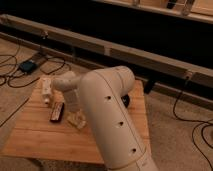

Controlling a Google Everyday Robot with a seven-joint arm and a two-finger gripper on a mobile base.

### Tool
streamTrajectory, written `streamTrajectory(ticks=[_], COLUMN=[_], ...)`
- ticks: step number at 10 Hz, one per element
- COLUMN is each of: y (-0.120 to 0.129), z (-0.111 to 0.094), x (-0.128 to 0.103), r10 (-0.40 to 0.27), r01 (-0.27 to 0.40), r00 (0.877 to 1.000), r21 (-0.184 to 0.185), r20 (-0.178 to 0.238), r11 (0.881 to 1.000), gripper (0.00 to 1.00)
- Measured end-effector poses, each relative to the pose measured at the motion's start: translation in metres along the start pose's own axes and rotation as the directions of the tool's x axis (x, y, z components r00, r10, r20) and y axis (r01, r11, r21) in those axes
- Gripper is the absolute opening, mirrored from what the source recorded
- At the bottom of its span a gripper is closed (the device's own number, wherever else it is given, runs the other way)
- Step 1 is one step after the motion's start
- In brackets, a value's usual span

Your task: Wipe the white sponge on the table

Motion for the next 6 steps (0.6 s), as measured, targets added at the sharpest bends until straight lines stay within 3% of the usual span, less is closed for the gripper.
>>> streamTrajectory(ticks=[6], y=[-0.059], z=[0.006], x=[0.018], r10=[0.148], r01=[-0.148], r00=[0.989], r21=[-0.023], r20=[-0.007], r11=[0.989], gripper=[0.0])
